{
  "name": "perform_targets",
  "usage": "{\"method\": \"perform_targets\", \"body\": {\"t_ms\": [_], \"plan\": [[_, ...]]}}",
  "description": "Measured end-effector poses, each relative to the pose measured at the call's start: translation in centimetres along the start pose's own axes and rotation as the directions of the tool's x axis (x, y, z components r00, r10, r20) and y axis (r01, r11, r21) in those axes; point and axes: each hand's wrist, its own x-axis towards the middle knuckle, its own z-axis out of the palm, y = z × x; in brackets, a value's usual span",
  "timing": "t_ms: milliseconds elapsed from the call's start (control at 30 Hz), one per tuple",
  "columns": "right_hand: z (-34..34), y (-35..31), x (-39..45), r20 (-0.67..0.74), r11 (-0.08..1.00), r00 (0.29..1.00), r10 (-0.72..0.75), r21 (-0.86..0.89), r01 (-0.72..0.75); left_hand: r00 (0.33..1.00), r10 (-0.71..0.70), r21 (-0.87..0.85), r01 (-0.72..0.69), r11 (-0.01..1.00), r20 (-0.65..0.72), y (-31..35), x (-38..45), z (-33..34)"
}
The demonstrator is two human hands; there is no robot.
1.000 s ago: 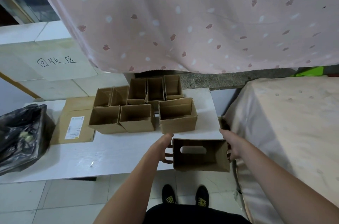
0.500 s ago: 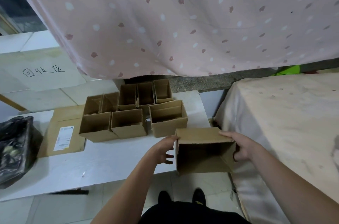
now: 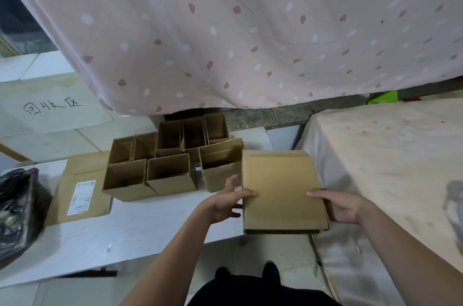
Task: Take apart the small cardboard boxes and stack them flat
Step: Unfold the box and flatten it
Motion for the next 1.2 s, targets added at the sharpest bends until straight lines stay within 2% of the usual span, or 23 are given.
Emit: {"method": "perform_targets", "body": {"t_ms": [200, 333, 433, 500, 600, 667, 800, 900, 967, 1200], "plan": [[1.2, -1.5, 0.3, 0.120, 0.991, 0.989, -0.091, -0.092, 0.102, 0.991, 0.134, 0.087, -0.132, 0.987, -0.015, 0.6, -0.7, -1.1], [2.5, -2.1, 1.4, 0.020, 0.970, 0.994, -0.104, -0.217, 0.106, 0.964, 0.262, 0.204, -0.247, 0.947, -0.050, 0.5, -1.5, -1.5], [3.7, -1.9, 2.4, -0.028, 0.953, 0.993, -0.113, -0.287, 0.100, 0.947, 0.306, 0.237, -0.276, 0.931, -0.097, -0.4, -1.7, -2.3], [4.2, -1.7, 3.0, -0.012, 0.951, 0.993, -0.114, -0.290, 0.106, 0.953, 0.288, 0.145, -0.273, 0.951, -0.096, -1.0, -2.0, -3.1], [4.9, -1.7, 4.0, 0.012, 0.957, 0.992, -0.122, -0.265, 0.121, 0.972, 0.231, -0.105, -0.234, 0.967, -0.041, -1.8, -2.6, -4.2], [5.6, -1.8, 4.5, 0.015, 0.968, 0.992, -0.125, -0.218, 0.125, 0.982, 0.188, -0.175, -0.191, 0.966, -0.033, -2.3, -2.8, -4.6], [6.5, -2.1, 4.5, 0.187, 0.995, 0.981, -0.057, -0.065, 0.070, 0.976, 0.109, -0.274, -0.158, 0.949, -0.187, -3.1, -2.1, -4.9], [6.9, -2.0, 4.3, 0.236, 0.996, 0.972, 0.009, -0.089, 0.013, 0.961, 0.097, -0.289, -0.174, 0.941, -0.260, -3.4, -1.6, -4.7], [7.7, -2.1, 4.4, 0.211, 0.993, 0.977, 0.022, -0.122, 0.004, 0.958, 0.107, -0.307, -0.190, 0.933, -0.267, -3.5, -1.4, -4.4], [9.5, -0.8, 6.9, -0.096, 0.991, 0.995, -0.014, -0.137, 0.001, 0.961, 0.037, -0.294, -0.120, 0.948, -0.273, -4.1, 0.0, -4.4]]}}
